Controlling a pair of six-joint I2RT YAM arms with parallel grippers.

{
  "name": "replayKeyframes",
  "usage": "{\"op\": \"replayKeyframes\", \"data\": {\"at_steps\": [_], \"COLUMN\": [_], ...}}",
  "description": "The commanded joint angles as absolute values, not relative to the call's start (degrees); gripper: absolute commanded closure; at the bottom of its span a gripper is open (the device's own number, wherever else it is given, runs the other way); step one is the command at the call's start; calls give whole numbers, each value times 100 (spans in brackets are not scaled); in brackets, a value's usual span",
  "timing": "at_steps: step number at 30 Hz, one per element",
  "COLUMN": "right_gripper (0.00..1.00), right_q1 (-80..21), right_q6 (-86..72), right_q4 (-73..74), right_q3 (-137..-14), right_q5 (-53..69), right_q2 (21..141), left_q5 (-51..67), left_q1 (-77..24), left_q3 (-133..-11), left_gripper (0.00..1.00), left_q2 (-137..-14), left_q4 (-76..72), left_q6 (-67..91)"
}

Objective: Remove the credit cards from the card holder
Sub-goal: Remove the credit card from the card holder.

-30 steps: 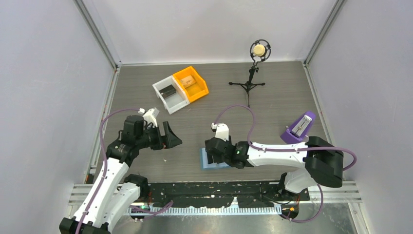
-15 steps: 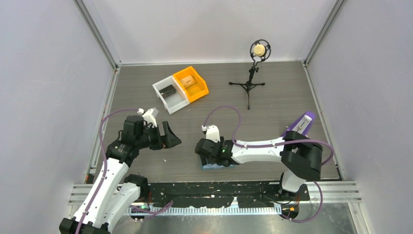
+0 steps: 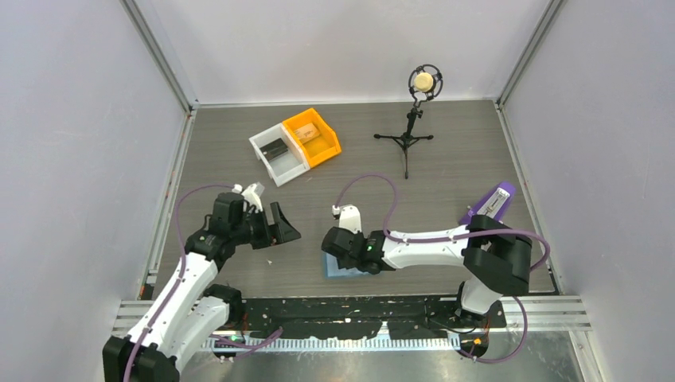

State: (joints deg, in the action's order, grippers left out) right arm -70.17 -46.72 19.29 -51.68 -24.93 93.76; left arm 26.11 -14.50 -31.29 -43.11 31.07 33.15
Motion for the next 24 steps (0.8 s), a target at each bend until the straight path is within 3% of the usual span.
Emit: {"op": "replayKeyframes", "data": {"at_steps": [1, 10, 17, 24], "right_gripper": [60, 48, 49, 49], "right_q1": [-7044, -7040, -6786, -6808], "right_q6": [-4784, -4856, -4999, -4880], "right_q4": [1639, 1924, 2465, 2820], "right_q3": [-4943, -4369, -3755, -4105], "right_q5": [-2616, -3199, -3539, -3365], "right_q2": [8929, 7963, 7110, 6309], "left_q5": [2727, 2511, 2229, 1989], "left_q1": [-1764, -2083, -2083, -2083], "left_q3": [-2932, -2847, -2944, -2903], "left_gripper": [22, 25, 24, 25], "left_q2": [-4667, -5002, -5063, -4975], "left_q4": [2273, 1980, 2143, 2214], "left_q6": [3634, 3753, 3682, 3630]}}
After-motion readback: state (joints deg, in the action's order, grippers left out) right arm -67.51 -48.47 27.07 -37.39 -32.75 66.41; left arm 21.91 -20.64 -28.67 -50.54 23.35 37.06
